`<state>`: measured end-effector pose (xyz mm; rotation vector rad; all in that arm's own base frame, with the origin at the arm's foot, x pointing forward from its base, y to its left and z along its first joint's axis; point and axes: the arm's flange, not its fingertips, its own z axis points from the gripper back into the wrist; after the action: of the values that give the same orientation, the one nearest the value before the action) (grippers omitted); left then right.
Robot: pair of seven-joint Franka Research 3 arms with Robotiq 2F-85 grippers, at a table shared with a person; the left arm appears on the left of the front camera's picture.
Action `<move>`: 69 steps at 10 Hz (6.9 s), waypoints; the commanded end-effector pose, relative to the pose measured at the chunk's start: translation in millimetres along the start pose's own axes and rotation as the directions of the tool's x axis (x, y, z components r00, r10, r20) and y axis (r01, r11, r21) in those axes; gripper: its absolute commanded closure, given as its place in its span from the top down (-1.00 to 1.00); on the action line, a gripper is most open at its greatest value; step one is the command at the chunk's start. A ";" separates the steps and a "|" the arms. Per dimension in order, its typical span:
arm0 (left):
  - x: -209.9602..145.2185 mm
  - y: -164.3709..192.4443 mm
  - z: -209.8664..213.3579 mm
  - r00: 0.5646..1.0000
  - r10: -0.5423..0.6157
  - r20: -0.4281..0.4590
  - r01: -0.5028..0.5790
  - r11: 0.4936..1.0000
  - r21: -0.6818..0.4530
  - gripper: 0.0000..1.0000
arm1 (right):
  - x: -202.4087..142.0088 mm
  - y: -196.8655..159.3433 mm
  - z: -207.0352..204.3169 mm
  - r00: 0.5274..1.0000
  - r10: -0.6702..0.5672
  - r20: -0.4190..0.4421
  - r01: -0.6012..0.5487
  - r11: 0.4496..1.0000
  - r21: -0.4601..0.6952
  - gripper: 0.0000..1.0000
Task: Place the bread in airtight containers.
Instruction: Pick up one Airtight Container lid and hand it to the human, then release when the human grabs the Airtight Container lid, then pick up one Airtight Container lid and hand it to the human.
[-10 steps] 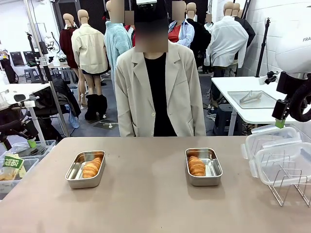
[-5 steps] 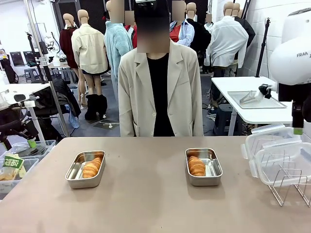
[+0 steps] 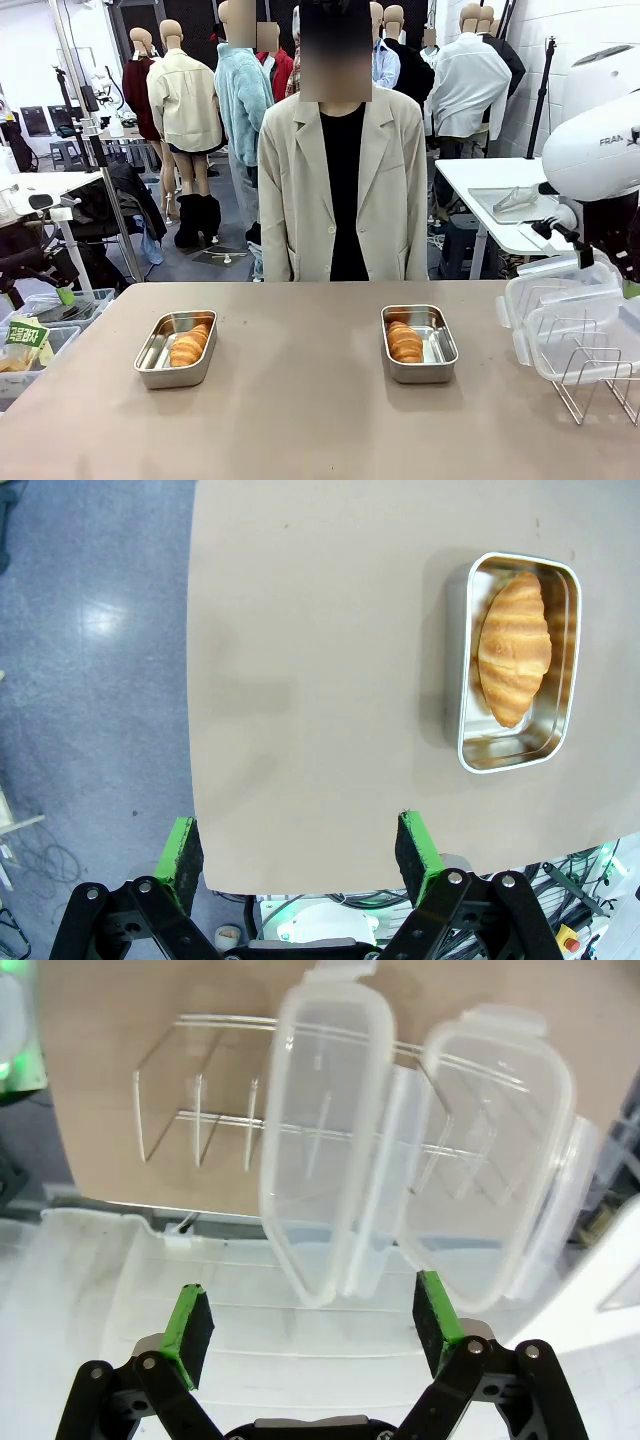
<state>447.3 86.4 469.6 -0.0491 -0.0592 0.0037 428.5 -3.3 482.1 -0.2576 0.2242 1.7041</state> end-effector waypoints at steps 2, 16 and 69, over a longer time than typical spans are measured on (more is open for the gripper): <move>-0.1 0.2 -1.0 1.000 0.018 0.013 -0.018 1.000 0.013 1.00 | 7.2 -12.7 -12.2 0.986 -0.163 -0.044 0.167 0.979 0.118 1.00; -0.1 0.2 -1.0 1.000 0.018 0.013 -0.018 1.000 0.013 1.00 | 21.1 -58.7 -66.3 0.984 -0.176 -0.038 0.180 0.976 0.123 1.00; -0.1 0.2 -1.0 1.000 0.018 0.013 -0.018 1.000 0.013 1.00 | -39.9 -76.0 103.6 0.940 -0.256 0.224 0.270 0.962 -0.032 1.00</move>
<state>447.4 86.6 469.2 -0.0490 -0.0589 0.0041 501.8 3.0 588.1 -0.1812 -0.0371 1.4642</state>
